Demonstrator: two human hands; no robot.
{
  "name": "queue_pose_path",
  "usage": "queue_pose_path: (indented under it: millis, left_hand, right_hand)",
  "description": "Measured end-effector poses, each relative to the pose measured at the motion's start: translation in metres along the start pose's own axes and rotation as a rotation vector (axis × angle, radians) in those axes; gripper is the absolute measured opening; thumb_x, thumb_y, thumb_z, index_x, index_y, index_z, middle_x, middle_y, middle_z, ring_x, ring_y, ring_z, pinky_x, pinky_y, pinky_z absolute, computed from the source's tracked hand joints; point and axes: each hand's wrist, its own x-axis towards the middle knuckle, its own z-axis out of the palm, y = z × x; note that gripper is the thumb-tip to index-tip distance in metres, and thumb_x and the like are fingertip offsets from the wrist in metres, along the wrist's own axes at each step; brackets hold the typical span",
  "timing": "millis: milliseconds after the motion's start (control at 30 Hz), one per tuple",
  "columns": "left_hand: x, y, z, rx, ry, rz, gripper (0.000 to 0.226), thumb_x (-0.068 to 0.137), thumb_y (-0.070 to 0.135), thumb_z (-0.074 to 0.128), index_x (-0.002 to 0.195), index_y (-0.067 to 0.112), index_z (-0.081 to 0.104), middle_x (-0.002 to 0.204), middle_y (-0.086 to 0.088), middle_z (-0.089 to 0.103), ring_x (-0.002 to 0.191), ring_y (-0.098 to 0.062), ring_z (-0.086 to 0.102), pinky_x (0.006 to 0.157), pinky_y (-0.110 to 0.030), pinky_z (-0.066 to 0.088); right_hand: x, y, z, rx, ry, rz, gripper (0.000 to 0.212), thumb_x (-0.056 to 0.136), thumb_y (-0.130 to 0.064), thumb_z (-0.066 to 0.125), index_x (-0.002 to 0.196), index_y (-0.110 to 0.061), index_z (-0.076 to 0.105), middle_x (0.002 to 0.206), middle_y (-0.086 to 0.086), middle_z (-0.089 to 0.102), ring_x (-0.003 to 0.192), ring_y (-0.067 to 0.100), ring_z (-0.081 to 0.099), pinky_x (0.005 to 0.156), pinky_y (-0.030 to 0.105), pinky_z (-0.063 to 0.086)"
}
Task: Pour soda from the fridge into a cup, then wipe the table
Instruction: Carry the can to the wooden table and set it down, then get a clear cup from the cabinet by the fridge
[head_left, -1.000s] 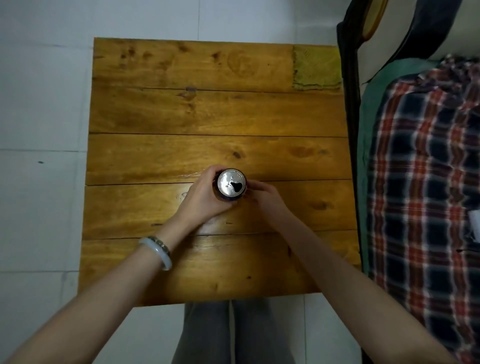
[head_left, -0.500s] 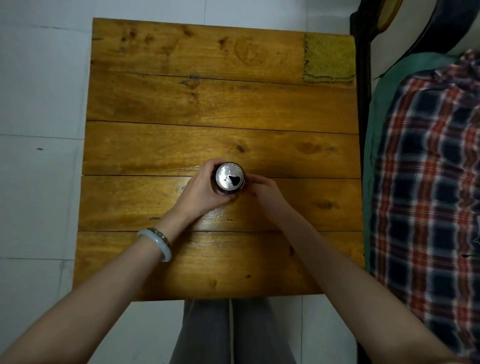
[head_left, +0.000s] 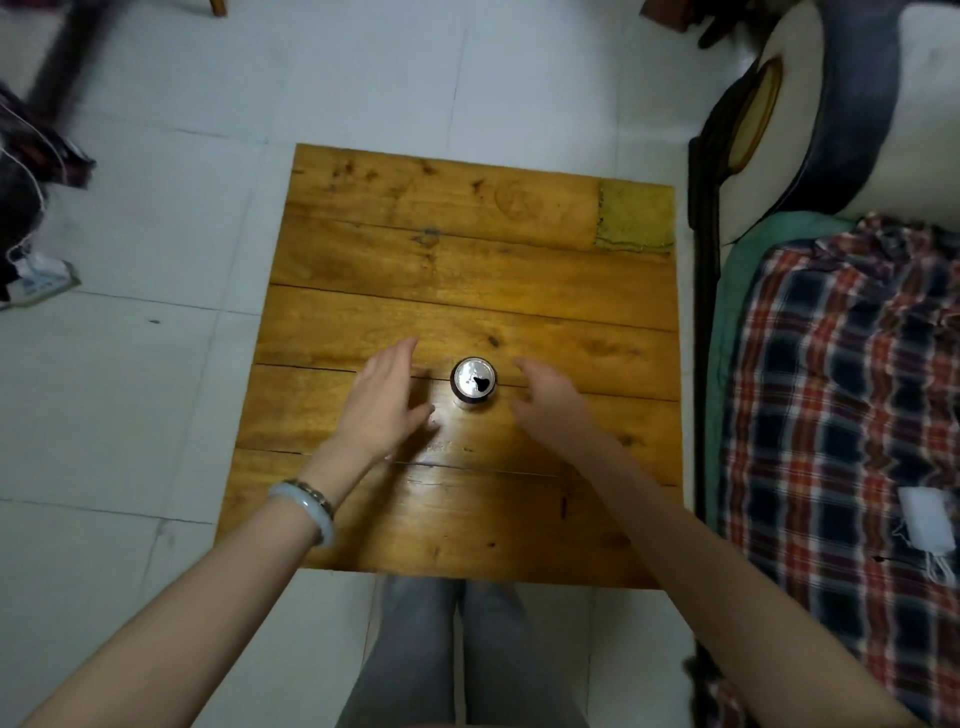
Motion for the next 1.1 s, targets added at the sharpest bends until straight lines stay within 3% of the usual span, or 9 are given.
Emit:
queue_pose_path:
  millis: [67, 267, 467, 600, 767, 867, 1100]
  left_hand:
    - [-0.016, 0.01, -0.024, 0.08, 0.071, 0.023, 0.087, 0.079, 0.028, 0.073, 0.147, 0.009, 0.02, 0.145, -0.015, 0.037, 0.132, -0.031, 0.034, 0.108, -0.038, 0.027]
    - [-0.073, 0.035, -0.093, 0.288, 0.261, 0.043, 0.085, 0.067, 0.03, 0.082, 0.135, -0.002, 0.042, 0.13, -0.021, 0.052, 0.117, -0.038, 0.052, 0.097, -0.046, 0.042]
    - [-0.139, 0.038, -0.139, 0.391, 0.463, -0.097, 0.09, 0.047, 0.037, 0.09, 0.122, 0.0, 0.057, 0.11, -0.016, 0.065, 0.094, -0.033, 0.065, 0.082, -0.044, 0.052]
    - [-0.186, 0.027, -0.156, 0.377, 0.555, -0.233, 0.086, 0.057, 0.037, 0.087, 0.126, 0.001, 0.053, 0.116, -0.015, 0.064, 0.101, -0.033, 0.063, 0.089, -0.044, 0.048]
    - [-0.246, 0.0, -0.169, 0.365, 0.625, -0.449, 0.085, 0.057, 0.04, 0.087, 0.126, 0.002, 0.054, 0.113, -0.01, 0.065, 0.098, -0.029, 0.064, 0.086, -0.038, 0.05]
    - [-0.285, -0.019, -0.175, 0.291, 0.677, -0.544, 0.081, 0.069, 0.036, 0.08, 0.134, 0.003, 0.046, 0.126, -0.011, 0.058, 0.112, -0.031, 0.056, 0.097, -0.04, 0.041]
    - [-0.384, -0.083, -0.189, 0.221, 0.74, -0.754, 0.076, 0.076, 0.03, 0.073, 0.139, 0.004, 0.039, 0.134, -0.012, 0.052, 0.121, -0.031, 0.048, 0.103, -0.039, 0.032]
  right_hand:
    - [-0.022, -0.02, -0.015, -0.095, 0.032, -0.085, 0.057, 0.092, -0.012, 0.048, 0.146, -0.012, 0.029, 0.147, 0.009, 0.036, 0.136, 0.024, 0.032, 0.109, 0.034, 0.027]
    - [-0.079, -0.08, -0.049, -0.356, 0.175, -0.336, 0.059, 0.089, -0.015, 0.049, 0.144, -0.012, 0.029, 0.141, 0.008, 0.041, 0.128, 0.026, 0.037, 0.101, 0.037, 0.037]
    - [-0.12, -0.14, -0.055, -0.533, 0.262, -0.65, 0.064, 0.087, -0.018, 0.05, 0.146, -0.009, 0.026, 0.142, 0.01, 0.041, 0.127, 0.028, 0.04, 0.101, 0.036, 0.038]
    - [-0.136, -0.182, -0.04, -0.556, 0.247, -0.802, 0.064, 0.086, -0.019, 0.051, 0.145, -0.009, 0.028, 0.142, 0.01, 0.041, 0.126, 0.028, 0.042, 0.097, 0.037, 0.042]
    - [-0.156, -0.236, -0.005, -0.643, 0.185, -0.98, 0.063, 0.087, -0.023, 0.05, 0.145, -0.012, 0.026, 0.14, 0.007, 0.041, 0.126, 0.025, 0.041, 0.094, 0.033, 0.042]
    - [-0.17, -0.27, 0.024, -0.682, 0.127, -1.078, 0.062, 0.087, -0.022, 0.05, 0.144, -0.011, 0.027, 0.138, 0.008, 0.043, 0.124, 0.027, 0.041, 0.094, 0.033, 0.041]
    - [-0.21, -0.35, 0.117, -0.712, 0.043, -1.22, 0.061, 0.085, -0.02, 0.052, 0.142, -0.012, 0.03, 0.134, 0.009, 0.046, 0.122, 0.029, 0.042, 0.091, 0.038, 0.044]
